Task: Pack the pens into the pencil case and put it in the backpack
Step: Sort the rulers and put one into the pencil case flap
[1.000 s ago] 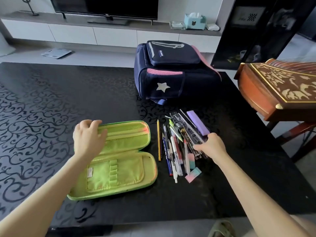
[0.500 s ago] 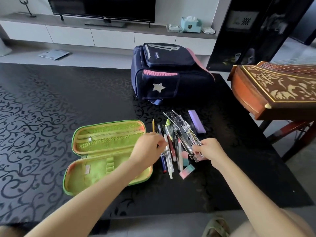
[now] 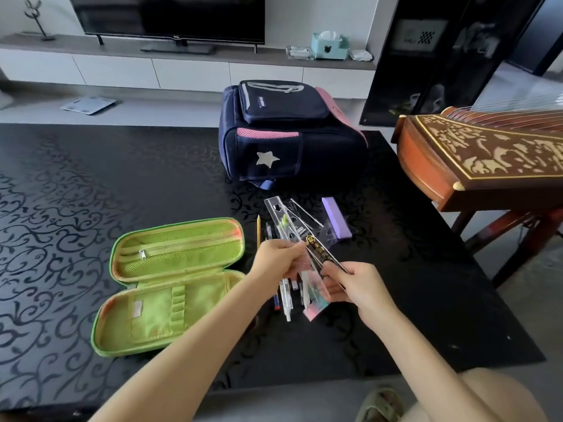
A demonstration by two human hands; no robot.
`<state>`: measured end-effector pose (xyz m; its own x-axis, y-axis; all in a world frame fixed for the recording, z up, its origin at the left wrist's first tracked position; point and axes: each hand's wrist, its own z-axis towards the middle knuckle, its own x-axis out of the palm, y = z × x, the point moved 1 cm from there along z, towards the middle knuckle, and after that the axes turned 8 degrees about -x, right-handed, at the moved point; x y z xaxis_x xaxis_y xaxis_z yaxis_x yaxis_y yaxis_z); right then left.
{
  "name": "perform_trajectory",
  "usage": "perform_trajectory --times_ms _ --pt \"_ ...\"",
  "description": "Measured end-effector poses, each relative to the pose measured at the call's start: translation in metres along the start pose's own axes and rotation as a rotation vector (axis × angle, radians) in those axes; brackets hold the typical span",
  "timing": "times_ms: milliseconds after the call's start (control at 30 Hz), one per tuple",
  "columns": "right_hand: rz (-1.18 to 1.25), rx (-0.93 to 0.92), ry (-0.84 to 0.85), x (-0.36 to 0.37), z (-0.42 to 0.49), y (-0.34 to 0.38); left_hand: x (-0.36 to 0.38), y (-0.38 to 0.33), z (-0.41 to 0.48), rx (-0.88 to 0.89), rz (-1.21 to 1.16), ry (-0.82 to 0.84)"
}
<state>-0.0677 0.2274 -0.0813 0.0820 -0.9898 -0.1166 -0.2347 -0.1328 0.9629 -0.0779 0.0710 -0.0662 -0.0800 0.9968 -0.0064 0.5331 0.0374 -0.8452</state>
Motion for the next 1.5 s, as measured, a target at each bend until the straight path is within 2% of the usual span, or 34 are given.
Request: perform_trajectory --times_ms 67,167,200,300,367,433,533,633,767,933,1100,1267,1500 --pt "-0.052 -0.059 0.014 0.001 -0.002 0.004 -0.018 -0.006 -0.007 0.016 -0.013 -0.004" --pt "-0.285 -0.221 0.081 0.012 -0.007 0.014 -0.062 -0.007 -0.022 0.035 -0.073 -0.106" --pt "-0.349 -0.273 0.121 0.024 -0.008 0.018 -0.085 -0.005 -0.029 0.081 -0.016 -0.212" --pt "-0.511 -0.395 0.224 0.061 -0.009 0.025 -0.159 0.012 -0.037 0.259 0.386 -0.656" --pt "-0.613 -0.438 0.285 0.093 -0.009 0.030 -0.207 0.024 -0.041 0.225 0.488 -0.872" --pt "-0.641 -0.460 0.304 0.127 -0.008 0.039 -0.236 0.034 -0.039 0.137 0.478 -0.961" --pt "-0.615 -0.433 0.280 0.193 -0.001 0.051 -0.254 0.044 -0.031 0.052 0.427 -0.995" --pt "-0.682 -0.298 0.203 0.258 0.012 0.048 -0.253 0.050 -0.020 0.021 0.344 -1.020" --pt "-0.838 -0.233 0.066 0.303 0.024 0.031 -0.248 0.056 -0.010 0.017 0.333 -1.028" --pt "-0.950 -0.231 0.012 0.316 0.032 0.026 -0.248 0.063 -0.008 0.044 0.319 -1.062" --pt "-0.983 -0.278 0.035 0.323 0.025 0.029 -0.249 0.066 -0.005 0.059 0.309 -1.095" --pt "-1.016 -0.200 0.124 0.325 0.029 0.032 -0.247 0.067 -0.005 0.066 0.301 -1.111" --pt "-1.255 -0.308 0.126 0.249 0.053 0.046 -0.248 0.068 -0.006 0.046 0.291 -1.090"
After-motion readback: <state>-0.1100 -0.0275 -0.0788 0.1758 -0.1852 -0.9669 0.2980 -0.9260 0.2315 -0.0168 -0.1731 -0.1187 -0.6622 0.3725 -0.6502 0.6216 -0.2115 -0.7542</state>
